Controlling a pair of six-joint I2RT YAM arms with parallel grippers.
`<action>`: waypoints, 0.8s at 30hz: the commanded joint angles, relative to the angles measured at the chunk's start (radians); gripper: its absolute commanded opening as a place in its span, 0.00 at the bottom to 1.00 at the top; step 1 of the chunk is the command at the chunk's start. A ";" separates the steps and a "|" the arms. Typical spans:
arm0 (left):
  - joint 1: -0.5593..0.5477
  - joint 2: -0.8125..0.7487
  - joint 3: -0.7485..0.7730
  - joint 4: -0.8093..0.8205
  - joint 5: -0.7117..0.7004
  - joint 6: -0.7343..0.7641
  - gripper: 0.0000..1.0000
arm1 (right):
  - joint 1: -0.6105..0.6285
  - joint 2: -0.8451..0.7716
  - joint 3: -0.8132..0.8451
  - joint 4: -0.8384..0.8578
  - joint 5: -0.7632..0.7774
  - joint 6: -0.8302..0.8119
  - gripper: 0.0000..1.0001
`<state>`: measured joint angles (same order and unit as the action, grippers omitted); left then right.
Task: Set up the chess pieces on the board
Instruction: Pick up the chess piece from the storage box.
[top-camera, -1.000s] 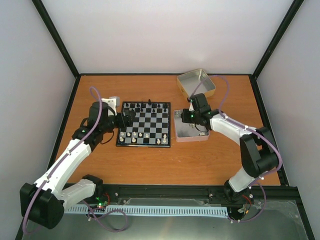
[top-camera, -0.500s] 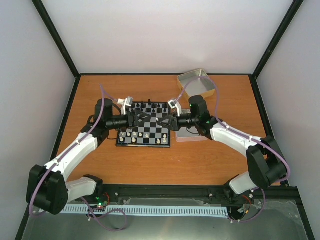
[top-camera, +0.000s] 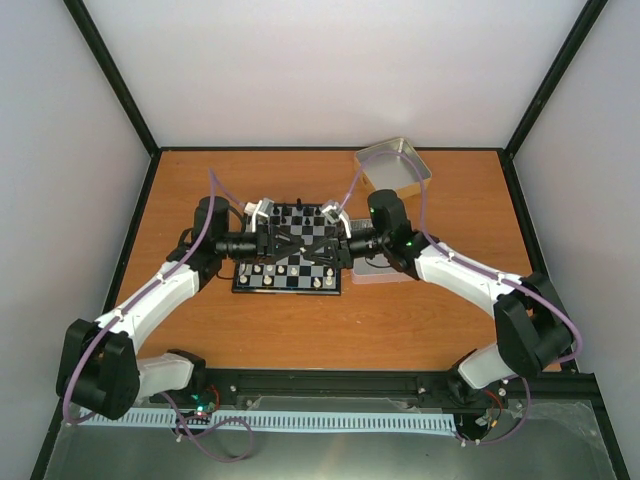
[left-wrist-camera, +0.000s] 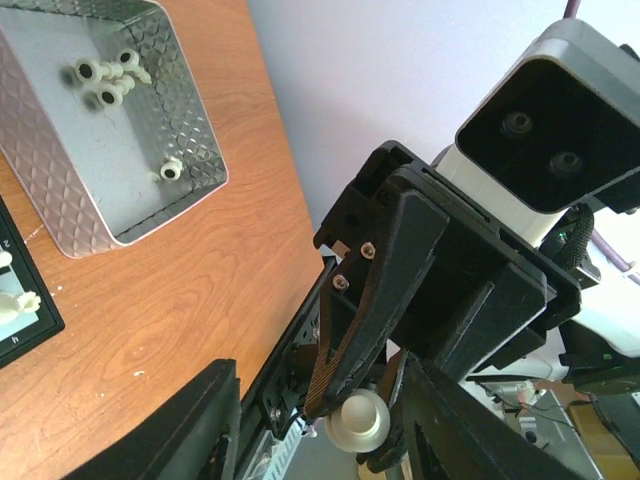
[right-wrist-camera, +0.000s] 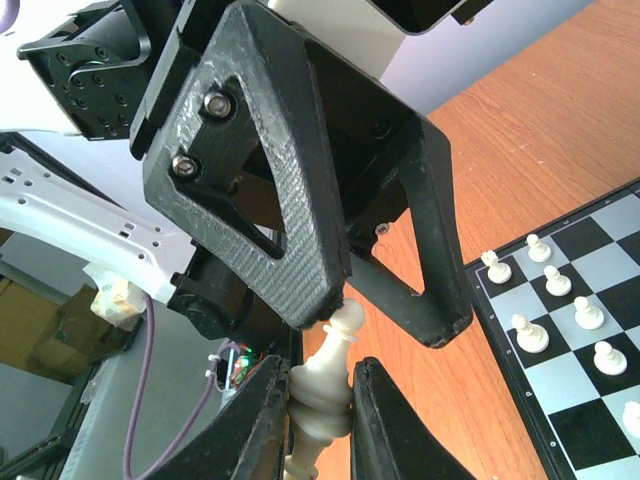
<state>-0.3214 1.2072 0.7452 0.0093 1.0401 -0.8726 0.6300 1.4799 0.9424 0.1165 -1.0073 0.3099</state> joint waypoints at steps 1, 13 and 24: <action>-0.001 0.000 0.020 -0.014 0.031 0.015 0.43 | 0.007 0.015 0.035 -0.009 -0.011 -0.028 0.17; -0.010 0.016 0.010 0.022 0.066 0.000 0.19 | 0.020 0.043 0.066 -0.058 0.012 -0.053 0.16; -0.010 0.006 0.044 -0.074 -0.010 0.083 0.01 | 0.020 0.063 0.077 -0.102 0.045 -0.067 0.14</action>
<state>-0.3267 1.2198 0.7448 -0.0105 1.0592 -0.8570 0.6453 1.5272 0.9897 0.0364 -0.9943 0.2684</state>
